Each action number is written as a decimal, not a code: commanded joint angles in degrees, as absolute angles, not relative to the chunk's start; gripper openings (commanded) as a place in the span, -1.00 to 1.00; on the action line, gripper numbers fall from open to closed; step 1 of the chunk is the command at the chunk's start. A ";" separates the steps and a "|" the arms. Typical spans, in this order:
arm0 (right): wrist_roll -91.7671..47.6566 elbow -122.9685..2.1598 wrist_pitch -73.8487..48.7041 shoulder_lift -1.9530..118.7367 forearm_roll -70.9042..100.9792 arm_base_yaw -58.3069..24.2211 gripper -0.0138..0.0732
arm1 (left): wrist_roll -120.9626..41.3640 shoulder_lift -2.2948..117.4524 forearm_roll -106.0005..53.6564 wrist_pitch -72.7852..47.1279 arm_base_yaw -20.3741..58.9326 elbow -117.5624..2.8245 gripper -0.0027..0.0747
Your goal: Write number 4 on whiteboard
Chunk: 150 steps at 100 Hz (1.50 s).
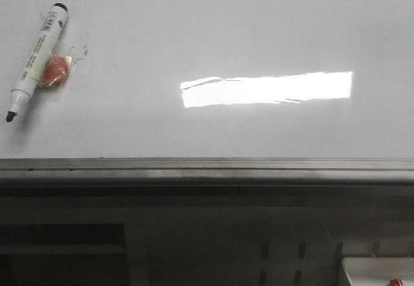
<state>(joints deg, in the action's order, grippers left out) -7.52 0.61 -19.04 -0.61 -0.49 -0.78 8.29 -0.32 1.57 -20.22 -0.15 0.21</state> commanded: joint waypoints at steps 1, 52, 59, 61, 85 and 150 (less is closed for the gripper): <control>-7.63 1.98 -18.21 -1.45 0.00 -0.34 -0.81 | 8.71 -1.80 0.99 -18.35 -0.17 2.19 -0.98; -7.63 1.98 -18.21 -1.45 0.00 -0.34 -0.81 | 8.71 -1.80 0.99 -18.35 -0.17 2.19 -0.98; -7.63 1.98 -18.21 -1.45 0.00 -0.34 -0.81 | 8.71 -1.80 0.99 -18.35 -0.17 2.19 -0.98; -7.63 1.98 -18.21 -1.45 -0.38 -0.34 -0.81 | 8.71 -1.80 0.99 -18.35 -0.17 2.19 -0.98; -7.63 1.98 -18.21 -1.45 -0.38 -0.34 -0.81 | 8.71 -1.80 0.99 -18.35 -0.17 2.19 -0.98; -7.63 1.98 -7.03 -1.45 -0.38 -0.34 -0.81 | 8.61 -1.80 11.63 -2.64 -0.17 2.19 -0.98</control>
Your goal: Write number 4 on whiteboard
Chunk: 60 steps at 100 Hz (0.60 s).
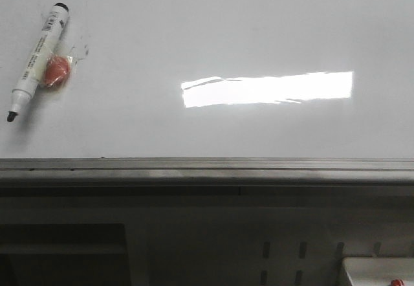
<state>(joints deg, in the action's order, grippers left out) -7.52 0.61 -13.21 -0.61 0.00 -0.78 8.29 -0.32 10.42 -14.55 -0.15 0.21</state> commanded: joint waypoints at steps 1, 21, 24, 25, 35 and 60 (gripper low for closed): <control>-7.63 1.98 -6.69 -1.45 -0.38 -0.34 -0.81 | 8.61 -1.80 11.63 -1.20 -0.17 2.19 -0.98; -7.63 1.98 -0.33 -1.45 0.00 -0.34 -0.81 | 8.61 -1.80 11.73 11.95 -0.17 2.19 -0.98; -7.63 1.98 0.94 -1.45 0.00 -0.34 -0.81 | 8.61 -1.80 11.73 13.19 -0.17 2.19 -0.98; -7.63 1.98 1.20 -1.45 0.00 -0.34 -0.81 | 8.61 -1.80 11.73 13.78 -0.17 2.19 -0.98; -7.63 1.98 2.39 -1.45 0.00 -0.34 -0.81 | 8.61 -1.80 11.73 17.65 -0.17 2.19 -0.98; -7.63 1.88 -0.99 -1.45 1.32 -0.34 -0.81 | 8.72 -1.80 11.52 25.89 -0.17 2.19 -0.98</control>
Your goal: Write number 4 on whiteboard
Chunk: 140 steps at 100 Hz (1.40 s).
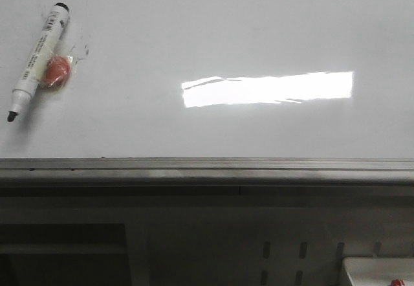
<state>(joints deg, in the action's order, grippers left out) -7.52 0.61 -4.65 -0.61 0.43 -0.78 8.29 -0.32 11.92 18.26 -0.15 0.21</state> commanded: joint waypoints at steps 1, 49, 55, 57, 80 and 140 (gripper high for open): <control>-7.63 1.88 -0.99 -1.45 1.32 -0.34 -0.81 | 8.72 -1.80 11.52 26.58 -0.17 2.19 -0.98; -7.63 -7.29 -5.36 9.59 8.64 -0.34 -0.81 | 9.97 3.51 8.20 -3.30 -0.17 -9.90 -0.98; -7.63 -9.87 -7.00 13.36 8.64 -0.34 -0.81 | 9.97 6.31 8.20 -6.59 -0.17 -12.71 -0.98; -7.63 -10.85 -7.52 14.62 8.64 -0.34 -0.81 | 9.97 7.26 8.20 -7.57 -0.17 -13.64 -0.98; -7.63 -16.39 -11.74 24.53 8.64 -0.34 -0.81 | 8.00 15.81 8.20 -11.80 -0.17 -18.31 -0.77; -7.63 -16.39 -10.93 27.66 8.64 -0.34 -0.81 | 8.57 37.01 5.74 12.10 21.57 -17.49 0.21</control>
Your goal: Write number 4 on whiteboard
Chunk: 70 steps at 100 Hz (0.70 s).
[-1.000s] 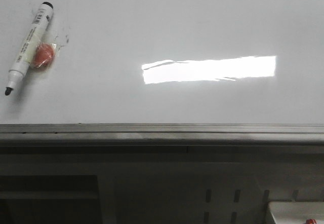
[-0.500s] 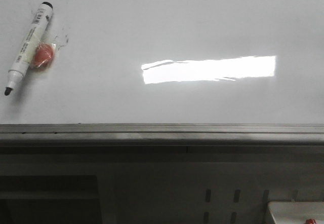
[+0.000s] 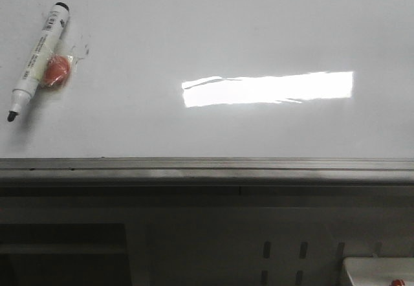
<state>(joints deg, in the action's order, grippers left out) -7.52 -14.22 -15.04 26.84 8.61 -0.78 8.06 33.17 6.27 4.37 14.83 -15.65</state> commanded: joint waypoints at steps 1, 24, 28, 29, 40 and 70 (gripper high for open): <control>-7.63 -16.39 -10.80 27.66 8.64 -0.34 -0.81 | 8.57 37.72 5.74 12.26 22.19 -17.61 0.21; -7.63 -16.39 -10.42 27.66 8.64 -0.34 -0.81 | 8.57 50.58 2.46 14.93 34.43 -19.96 0.21; -7.63 -16.39 -10.42 27.66 8.64 -0.34 -0.81 | 8.57 52.43 2.16 16.01 34.72 -20.48 0.21; -7.63 -16.39 -10.42 27.66 8.64 -0.34 -0.81 | 8.57 53.12 2.15 16.02 34.72 -20.67 0.21; -7.63 -16.39 -10.42 27.66 8.64 -0.34 -0.81 | 8.57 57.25 -0.57 15.86 34.72 -22.63 0.21; -7.63 -16.39 -10.69 27.66 8.64 -0.34 -0.81 | 8.57 62.76 -6.23 12.77 34.48 -23.66 -0.43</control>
